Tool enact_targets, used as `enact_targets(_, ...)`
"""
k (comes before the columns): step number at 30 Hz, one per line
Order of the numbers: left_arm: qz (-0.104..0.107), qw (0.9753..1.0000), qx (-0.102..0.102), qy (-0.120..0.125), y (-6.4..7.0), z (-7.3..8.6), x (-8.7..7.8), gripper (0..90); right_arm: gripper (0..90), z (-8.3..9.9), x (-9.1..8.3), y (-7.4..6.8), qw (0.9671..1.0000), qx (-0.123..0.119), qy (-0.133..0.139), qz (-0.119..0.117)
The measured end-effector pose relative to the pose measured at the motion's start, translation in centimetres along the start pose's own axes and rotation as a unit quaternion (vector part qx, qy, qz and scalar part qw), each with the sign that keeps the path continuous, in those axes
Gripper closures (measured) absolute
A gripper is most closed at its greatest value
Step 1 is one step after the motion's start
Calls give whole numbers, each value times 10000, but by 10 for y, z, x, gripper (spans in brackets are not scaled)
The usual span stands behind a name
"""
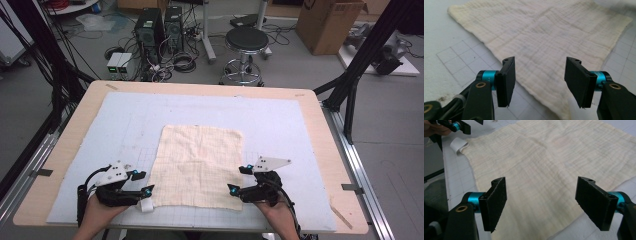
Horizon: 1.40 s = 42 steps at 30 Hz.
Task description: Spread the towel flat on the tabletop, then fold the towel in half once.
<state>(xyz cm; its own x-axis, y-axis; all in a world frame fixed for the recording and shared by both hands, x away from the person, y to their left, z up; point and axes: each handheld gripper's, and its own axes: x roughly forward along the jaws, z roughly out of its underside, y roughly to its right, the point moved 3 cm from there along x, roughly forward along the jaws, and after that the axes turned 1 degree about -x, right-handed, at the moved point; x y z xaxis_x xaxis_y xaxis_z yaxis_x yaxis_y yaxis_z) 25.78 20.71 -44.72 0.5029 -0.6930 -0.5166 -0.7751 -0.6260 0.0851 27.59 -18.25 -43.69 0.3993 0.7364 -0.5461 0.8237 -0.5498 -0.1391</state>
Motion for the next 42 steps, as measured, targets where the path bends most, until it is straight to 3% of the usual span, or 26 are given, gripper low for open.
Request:
enact_targets(6, 110, 9999, -40, 16, -3, -5, 2, 405, 225, -5, 0, 4, 10000, -36, -63, 20)
enact_targets(18, 112, 9999, -89, 87, -9, -19, 4, 399, 223, -13, 2, 11, 9999, -77, -96, 31)
enact_targets(23, 121, 9999, -58, 25, -10, -22, 7, 400, 224, -15, 5, 14, 9998, -112, -147, 53)
enact_targets(29, 97, 9998, -159, -29, -16, -30, 12, 404, 226, -20, 7, 19, 9997, -158, -162, 104)
enact_targets(40, -116, 9997, -213, -41, -39, -57, 29, 425, 253, -36, 16, 46, 9992, -35, -129, 380)
enact_targets(42, -129, 9996, -263, 50, -44, -64, 33, 437, 273, -39, 17, 52, 9991, -20, -96, 422)
